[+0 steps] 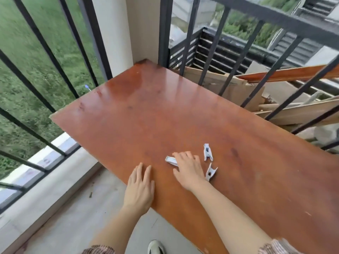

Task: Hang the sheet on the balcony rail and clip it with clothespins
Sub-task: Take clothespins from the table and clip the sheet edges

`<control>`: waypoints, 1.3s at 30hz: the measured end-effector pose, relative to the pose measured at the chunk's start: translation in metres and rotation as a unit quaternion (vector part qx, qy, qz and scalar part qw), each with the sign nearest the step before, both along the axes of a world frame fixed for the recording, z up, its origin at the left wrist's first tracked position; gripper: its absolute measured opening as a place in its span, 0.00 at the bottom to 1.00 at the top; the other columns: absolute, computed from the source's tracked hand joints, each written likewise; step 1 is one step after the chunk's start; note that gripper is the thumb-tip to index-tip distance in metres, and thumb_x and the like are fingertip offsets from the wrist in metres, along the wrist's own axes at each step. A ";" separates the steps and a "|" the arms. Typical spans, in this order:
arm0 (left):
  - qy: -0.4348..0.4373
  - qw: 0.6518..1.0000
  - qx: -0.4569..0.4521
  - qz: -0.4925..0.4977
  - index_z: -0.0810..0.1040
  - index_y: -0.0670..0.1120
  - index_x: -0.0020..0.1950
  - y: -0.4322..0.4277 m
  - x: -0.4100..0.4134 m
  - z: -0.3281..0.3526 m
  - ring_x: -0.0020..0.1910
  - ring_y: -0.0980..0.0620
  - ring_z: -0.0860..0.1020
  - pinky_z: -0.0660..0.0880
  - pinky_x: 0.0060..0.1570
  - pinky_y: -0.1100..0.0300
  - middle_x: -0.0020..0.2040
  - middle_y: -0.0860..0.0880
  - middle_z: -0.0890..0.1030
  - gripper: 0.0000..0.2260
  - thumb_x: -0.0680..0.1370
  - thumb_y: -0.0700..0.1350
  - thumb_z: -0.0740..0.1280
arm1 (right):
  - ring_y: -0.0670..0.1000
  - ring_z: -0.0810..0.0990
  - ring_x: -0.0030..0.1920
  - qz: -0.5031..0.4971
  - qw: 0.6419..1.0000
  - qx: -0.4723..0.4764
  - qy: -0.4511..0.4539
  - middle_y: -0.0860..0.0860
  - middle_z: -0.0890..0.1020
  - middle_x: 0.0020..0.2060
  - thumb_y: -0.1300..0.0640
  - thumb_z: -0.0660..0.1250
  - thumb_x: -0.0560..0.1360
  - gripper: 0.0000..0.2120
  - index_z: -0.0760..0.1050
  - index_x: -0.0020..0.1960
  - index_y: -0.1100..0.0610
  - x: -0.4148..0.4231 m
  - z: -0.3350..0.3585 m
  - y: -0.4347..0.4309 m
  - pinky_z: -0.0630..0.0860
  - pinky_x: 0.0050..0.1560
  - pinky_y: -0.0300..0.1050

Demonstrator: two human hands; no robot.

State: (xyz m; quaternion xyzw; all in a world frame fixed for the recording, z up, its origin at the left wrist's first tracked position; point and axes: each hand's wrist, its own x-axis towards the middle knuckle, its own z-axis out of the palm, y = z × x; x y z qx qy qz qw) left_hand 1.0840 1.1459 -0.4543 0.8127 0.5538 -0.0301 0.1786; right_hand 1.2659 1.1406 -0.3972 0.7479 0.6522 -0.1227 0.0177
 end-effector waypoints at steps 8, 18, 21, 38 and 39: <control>-0.025 1.000 -0.006 0.002 0.67 0.47 0.72 -0.003 -0.008 -0.011 0.70 0.45 0.60 0.54 0.69 0.53 0.71 0.42 0.68 0.27 0.81 0.58 0.41 | 0.53 0.78 0.37 0.071 0.989 0.049 -0.120 0.49 0.79 0.29 0.59 0.78 0.54 0.14 0.76 0.36 0.54 -0.005 -0.018 0.019 0.58 0.40 0.49; -0.273 0.922 -0.164 0.219 0.71 0.44 0.67 0.020 -0.016 0.068 0.67 0.47 0.69 0.63 0.66 0.56 0.66 0.45 0.73 0.17 0.82 0.49 0.53 | 0.53 0.79 0.49 -0.058 0.948 -0.025 0.311 0.49 0.80 0.50 0.55 0.63 0.77 0.15 0.71 0.63 0.51 -0.038 0.043 0.023 0.73 0.52 0.45; -0.436 0.809 -0.176 0.353 0.79 0.41 0.50 0.021 -0.043 0.125 0.44 0.48 0.79 0.73 0.42 0.60 0.46 0.45 0.80 0.16 0.82 0.49 0.55 | 0.50 0.80 0.45 0.001 0.938 -0.026 0.345 0.49 0.82 0.48 0.57 0.66 0.75 0.15 0.74 0.61 0.51 -0.069 0.079 0.021 0.73 0.49 0.41; -0.440 0.824 0.011 0.357 0.78 0.44 0.43 -0.140 -0.286 0.297 0.25 0.58 0.66 0.63 0.26 0.69 0.26 0.58 0.74 0.09 0.79 0.47 0.65 | 0.46 0.78 0.31 0.226 0.751 -0.205 0.586 0.55 0.82 0.34 0.53 0.69 0.74 0.08 0.81 0.40 0.56 -0.297 0.217 -0.051 0.69 0.32 0.37; -0.433 0.826 0.031 0.359 0.78 0.44 0.44 -0.150 -0.294 0.302 0.26 0.59 0.67 0.64 0.27 0.68 0.28 0.58 0.75 0.08 0.79 0.47 0.65 | 0.47 0.78 0.31 0.239 0.740 -0.214 0.591 0.54 0.82 0.33 0.53 0.70 0.73 0.08 0.81 0.39 0.56 -0.309 0.219 -0.053 0.69 0.32 0.37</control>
